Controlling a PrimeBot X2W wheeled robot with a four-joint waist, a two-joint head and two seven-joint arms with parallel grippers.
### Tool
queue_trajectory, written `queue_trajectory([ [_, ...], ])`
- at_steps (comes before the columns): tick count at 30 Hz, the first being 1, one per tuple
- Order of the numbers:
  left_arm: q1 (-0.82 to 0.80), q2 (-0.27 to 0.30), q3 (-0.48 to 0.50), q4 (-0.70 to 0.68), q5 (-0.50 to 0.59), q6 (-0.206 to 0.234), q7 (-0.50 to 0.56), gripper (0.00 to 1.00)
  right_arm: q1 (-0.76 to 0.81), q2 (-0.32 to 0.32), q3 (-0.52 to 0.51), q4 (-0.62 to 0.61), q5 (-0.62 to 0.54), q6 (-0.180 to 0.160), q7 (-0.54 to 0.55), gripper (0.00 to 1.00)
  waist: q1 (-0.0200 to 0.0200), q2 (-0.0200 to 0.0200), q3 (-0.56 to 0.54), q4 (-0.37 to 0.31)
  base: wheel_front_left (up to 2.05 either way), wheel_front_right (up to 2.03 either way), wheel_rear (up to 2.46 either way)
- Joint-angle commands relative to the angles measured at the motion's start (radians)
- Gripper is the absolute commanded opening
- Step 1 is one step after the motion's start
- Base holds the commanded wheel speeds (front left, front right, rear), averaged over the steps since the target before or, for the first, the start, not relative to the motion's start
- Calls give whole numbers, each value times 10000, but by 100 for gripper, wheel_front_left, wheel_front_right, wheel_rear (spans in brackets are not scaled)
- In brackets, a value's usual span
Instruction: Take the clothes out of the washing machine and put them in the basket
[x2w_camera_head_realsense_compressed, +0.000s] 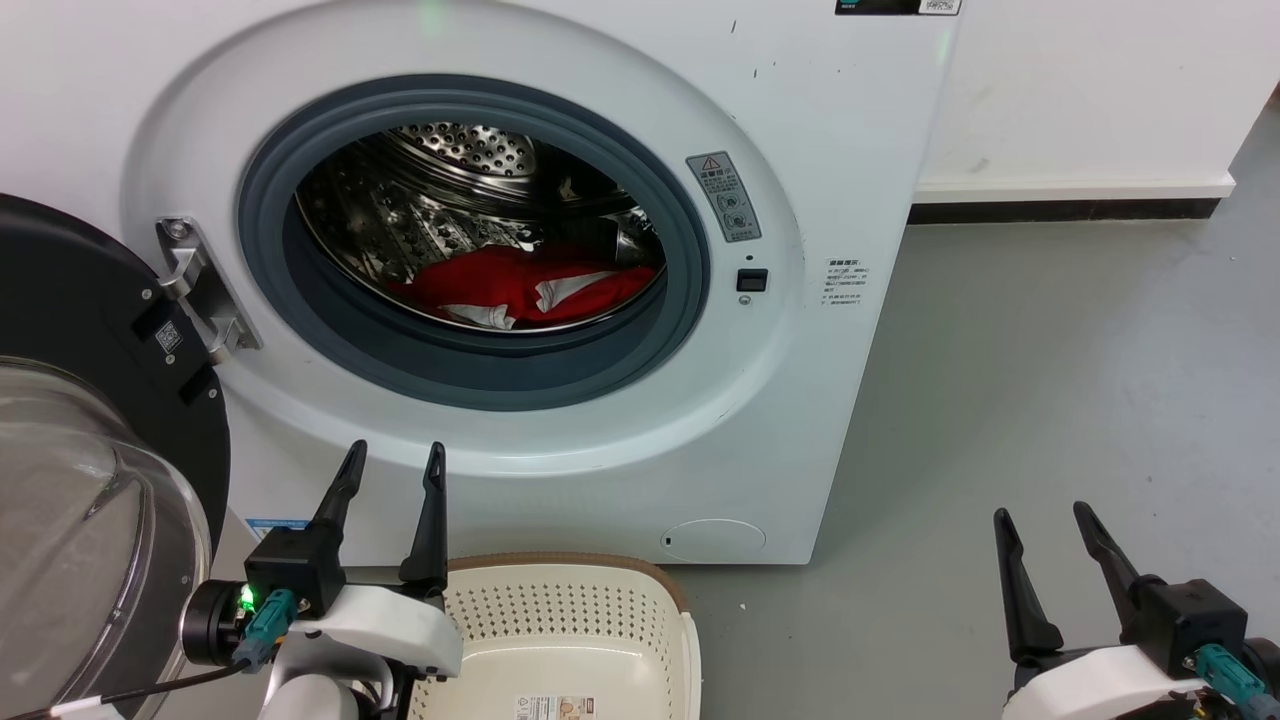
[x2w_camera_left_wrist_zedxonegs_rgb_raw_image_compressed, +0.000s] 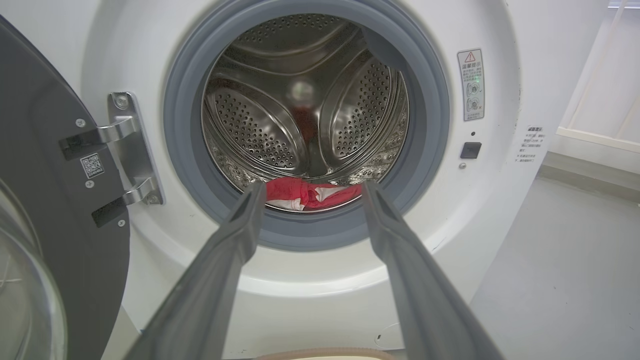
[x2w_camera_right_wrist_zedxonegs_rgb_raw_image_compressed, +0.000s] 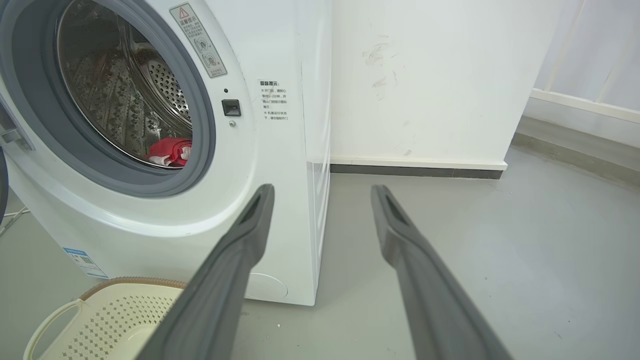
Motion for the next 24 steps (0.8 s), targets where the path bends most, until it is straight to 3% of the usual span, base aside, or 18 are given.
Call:
queue_trajectory([
  [1,-114,-22,27,35,19,12,-26,100,16,6,-13,24,-1,-7,-67,100,0,0,0,3,0,0,0],
  [17,-252,28,104,366,146,33,-26,100,-185,6,120,-33,-50,-7,-15,100,0,0,157,-145,0,0,0],
  [24,-1160,426,234,861,270,50,-26,100,-524,7,318,-290,12,-7,-54,100,0,0,1016,-611,0,0,0],
])
